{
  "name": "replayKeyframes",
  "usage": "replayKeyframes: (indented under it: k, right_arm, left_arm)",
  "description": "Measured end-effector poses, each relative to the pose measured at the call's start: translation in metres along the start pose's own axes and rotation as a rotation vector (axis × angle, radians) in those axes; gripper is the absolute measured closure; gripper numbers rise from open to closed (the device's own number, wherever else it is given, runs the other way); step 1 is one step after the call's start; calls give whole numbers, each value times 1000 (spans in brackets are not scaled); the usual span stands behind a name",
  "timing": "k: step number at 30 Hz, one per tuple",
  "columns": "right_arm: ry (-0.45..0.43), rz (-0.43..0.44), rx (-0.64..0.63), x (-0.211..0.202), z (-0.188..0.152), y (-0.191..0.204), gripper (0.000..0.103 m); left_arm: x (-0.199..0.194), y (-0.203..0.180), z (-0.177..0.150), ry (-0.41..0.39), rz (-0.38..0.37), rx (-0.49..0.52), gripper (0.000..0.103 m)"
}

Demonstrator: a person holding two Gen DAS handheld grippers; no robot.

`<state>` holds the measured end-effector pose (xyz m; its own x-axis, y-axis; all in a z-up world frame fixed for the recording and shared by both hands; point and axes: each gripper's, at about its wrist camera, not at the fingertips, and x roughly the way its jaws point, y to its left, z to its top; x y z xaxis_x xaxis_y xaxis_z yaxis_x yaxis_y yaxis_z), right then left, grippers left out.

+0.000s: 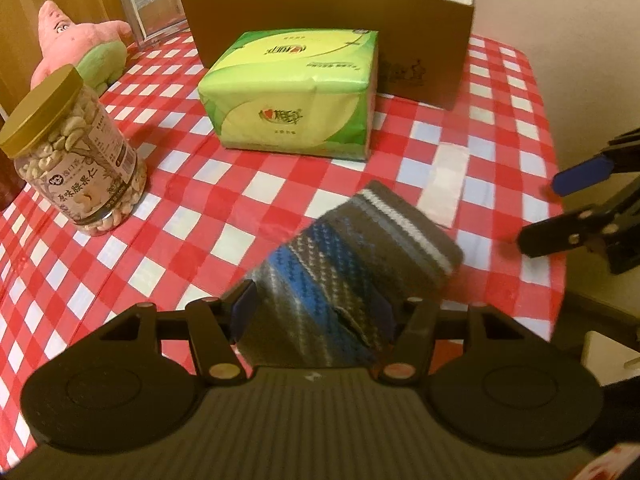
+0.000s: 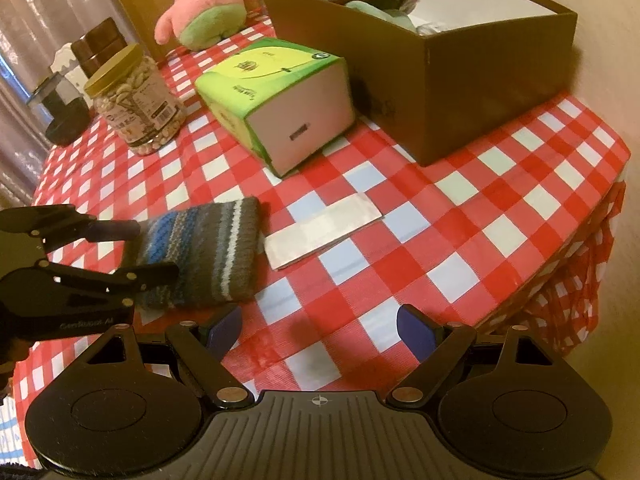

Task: Organize soft objects
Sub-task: 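Lower the left gripper onto the striped knit sleeve and close it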

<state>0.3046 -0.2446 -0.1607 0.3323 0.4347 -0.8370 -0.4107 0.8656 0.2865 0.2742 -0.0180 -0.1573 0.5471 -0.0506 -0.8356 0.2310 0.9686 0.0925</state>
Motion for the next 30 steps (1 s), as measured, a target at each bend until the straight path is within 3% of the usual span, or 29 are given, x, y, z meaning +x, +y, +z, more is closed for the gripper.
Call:
replayKeyframes:
  k: [6,10,13,17,20,22,23,25,30]
  right_arm:
    - [-21,-14,13,2,4,-8,18]
    - [-26,-16,21,4,6,-13,18]
    - [-31,-17,22,6,8,-15,18]
    - [-41,-12,18,7,11,-17,18]
    - [-44,-7,10,10,13,-17,18]
    - [-49,-4,-1,11,15,-16,18]
    - [-51,-3,-7,12,16,-15,18]
    - [-57,1,-22,14,18,-14,18]
    - [-83,18,-67,17,22,-11,18]
  left_arm:
    - [12,11,0,-18,-4,-3,34]
    - [21,21,-1,-26,-31,-20,20]
    - [25,30,-4,-30,-70,-51,19]
    - [24,32,-8,-39,-101,-66,28]
    - [20,31,-9,-52,-140,-53,47]
    - [17,30,-9,-57,-163,-44,68]
    - [15,29,-9,-59,-176,-42,72]
    - [12,26,-9,-56,-170,-46,78]
    - [-7,31,-11,-63,-145,-131,79]
